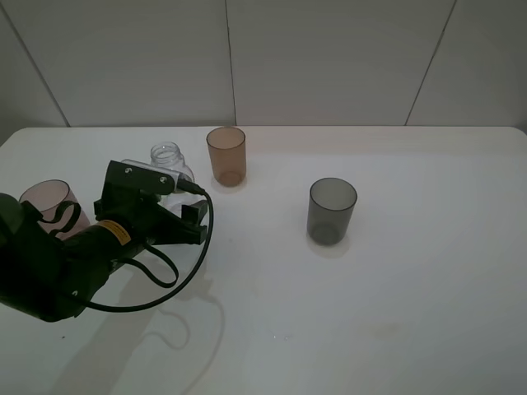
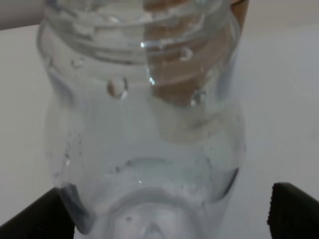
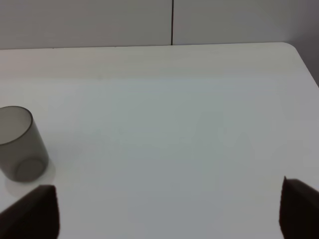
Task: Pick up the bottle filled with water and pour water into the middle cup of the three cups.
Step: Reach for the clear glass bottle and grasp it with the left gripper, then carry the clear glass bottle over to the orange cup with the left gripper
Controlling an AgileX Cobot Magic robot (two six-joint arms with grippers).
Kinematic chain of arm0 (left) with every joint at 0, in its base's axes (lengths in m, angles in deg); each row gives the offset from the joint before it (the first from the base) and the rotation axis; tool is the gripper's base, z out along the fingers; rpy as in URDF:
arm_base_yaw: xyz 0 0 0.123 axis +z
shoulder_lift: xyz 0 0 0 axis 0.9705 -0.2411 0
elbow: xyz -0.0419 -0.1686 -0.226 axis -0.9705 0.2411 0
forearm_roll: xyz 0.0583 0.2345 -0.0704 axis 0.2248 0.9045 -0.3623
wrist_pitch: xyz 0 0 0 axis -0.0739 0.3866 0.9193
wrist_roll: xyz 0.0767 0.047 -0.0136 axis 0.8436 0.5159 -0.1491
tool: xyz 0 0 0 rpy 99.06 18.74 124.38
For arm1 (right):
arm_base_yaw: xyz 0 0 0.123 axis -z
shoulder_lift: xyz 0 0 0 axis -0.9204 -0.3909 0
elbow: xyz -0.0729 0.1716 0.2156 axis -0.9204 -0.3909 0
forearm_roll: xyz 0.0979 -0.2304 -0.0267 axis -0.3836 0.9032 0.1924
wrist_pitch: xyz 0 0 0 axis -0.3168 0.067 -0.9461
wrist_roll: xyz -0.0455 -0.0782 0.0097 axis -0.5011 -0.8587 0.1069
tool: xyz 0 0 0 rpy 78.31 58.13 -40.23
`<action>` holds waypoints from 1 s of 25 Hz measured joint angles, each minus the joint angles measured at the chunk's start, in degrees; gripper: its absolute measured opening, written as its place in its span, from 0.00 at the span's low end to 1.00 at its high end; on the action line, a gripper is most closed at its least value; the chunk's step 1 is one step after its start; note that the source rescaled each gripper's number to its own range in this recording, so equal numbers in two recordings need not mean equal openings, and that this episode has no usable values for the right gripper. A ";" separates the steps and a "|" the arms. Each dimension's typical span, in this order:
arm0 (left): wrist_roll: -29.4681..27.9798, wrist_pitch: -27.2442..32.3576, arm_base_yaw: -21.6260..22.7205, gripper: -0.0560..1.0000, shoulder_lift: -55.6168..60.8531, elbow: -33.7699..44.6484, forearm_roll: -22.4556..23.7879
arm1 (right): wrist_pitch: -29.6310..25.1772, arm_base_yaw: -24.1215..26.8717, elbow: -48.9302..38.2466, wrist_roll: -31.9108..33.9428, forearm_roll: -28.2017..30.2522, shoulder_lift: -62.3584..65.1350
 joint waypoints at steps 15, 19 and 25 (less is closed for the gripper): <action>2.18 -0.19 0.00 1.00 -3.15 -3.45 -1.52 | 0.00 0.00 0.00 0.00 0.00 0.00; 2.59 -0.19 0.00 1.00 -3.15 -3.47 -2.38 | 0.00 0.00 0.00 0.00 0.00 0.00; 2.66 -0.19 0.00 1.00 -3.15 -4.59 -2.69 | 0.00 0.00 0.00 0.00 0.00 0.00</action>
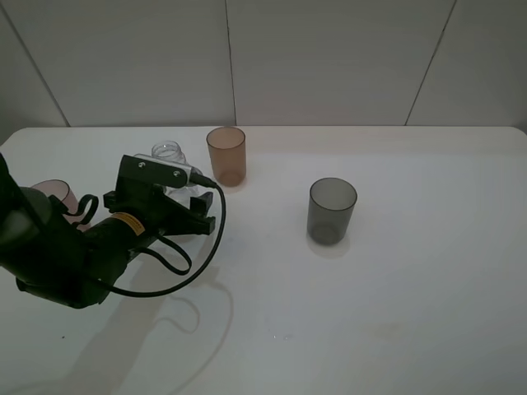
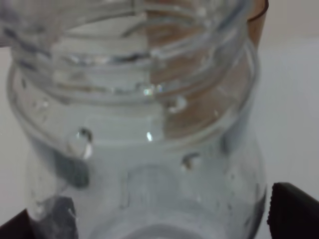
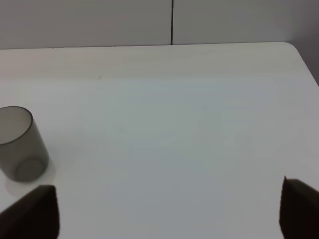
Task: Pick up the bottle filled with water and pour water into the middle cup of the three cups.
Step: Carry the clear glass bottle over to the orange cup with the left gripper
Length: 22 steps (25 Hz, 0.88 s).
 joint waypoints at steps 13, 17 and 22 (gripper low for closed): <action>0.10 0.00 1.57 1.00 0.00 -0.59 0.10 | 0.00 0.00 0.00 0.00 0.00 0.00; 0.10 0.00 1.57 1.00 -0.01 -0.87 0.38 | 0.00 0.00 0.00 0.00 0.00 0.00; 0.10 0.00 1.57 1.00 -0.01 -2.48 0.42 | 0.00 0.00 0.00 0.00 0.00 0.00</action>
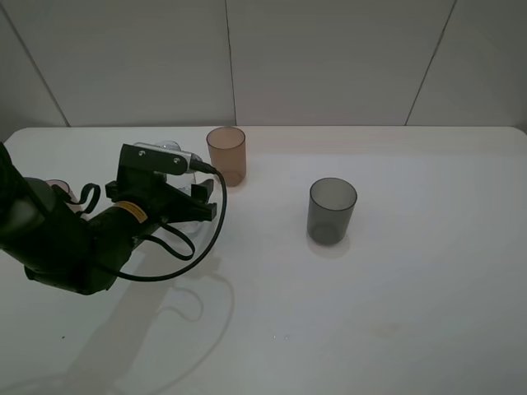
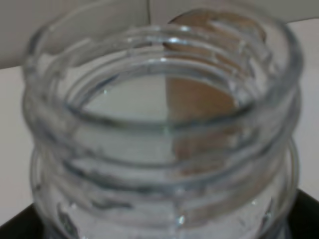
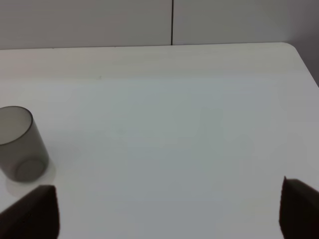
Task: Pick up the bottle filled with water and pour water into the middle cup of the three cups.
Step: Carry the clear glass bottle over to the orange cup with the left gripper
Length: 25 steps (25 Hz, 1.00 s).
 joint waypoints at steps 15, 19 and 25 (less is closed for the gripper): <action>-0.12 0.00 1.81 0.94 -2.69 -0.46 0.83 | 0.00 0.00 0.00 0.00 0.00 0.00; -0.17 0.00 1.81 0.11 -2.69 -0.84 1.01 | 0.00 0.00 0.00 0.00 0.00 0.00; -0.24 0.00 1.81 0.07 -2.69 -0.86 1.24 | 0.00 0.00 0.00 0.00 0.00 0.00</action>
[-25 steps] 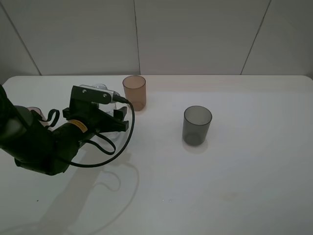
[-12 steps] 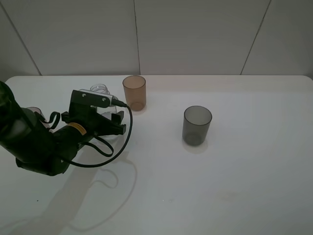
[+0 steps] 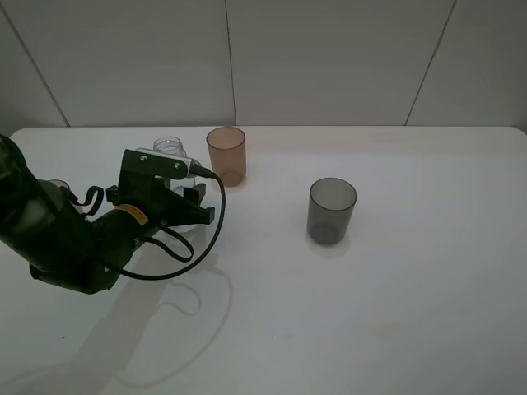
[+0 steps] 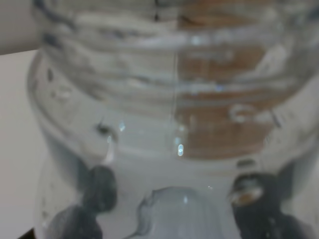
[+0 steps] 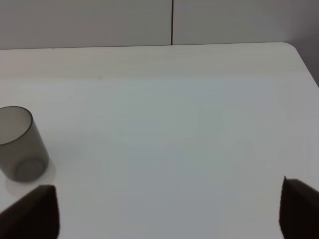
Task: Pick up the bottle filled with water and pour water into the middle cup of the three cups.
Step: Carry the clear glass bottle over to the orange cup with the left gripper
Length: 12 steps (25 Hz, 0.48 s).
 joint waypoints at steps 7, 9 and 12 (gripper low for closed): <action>0.00 0.00 0.00 0.07 0.00 0.00 0.00 | 0.00 0.00 0.00 0.00 0.00 0.00; 0.00 0.00 0.00 0.07 0.00 0.00 0.00 | 0.00 0.00 0.00 0.00 0.00 0.00; 0.00 0.00 0.00 0.07 0.00 0.00 0.00 | 0.00 0.00 0.00 0.00 0.00 0.00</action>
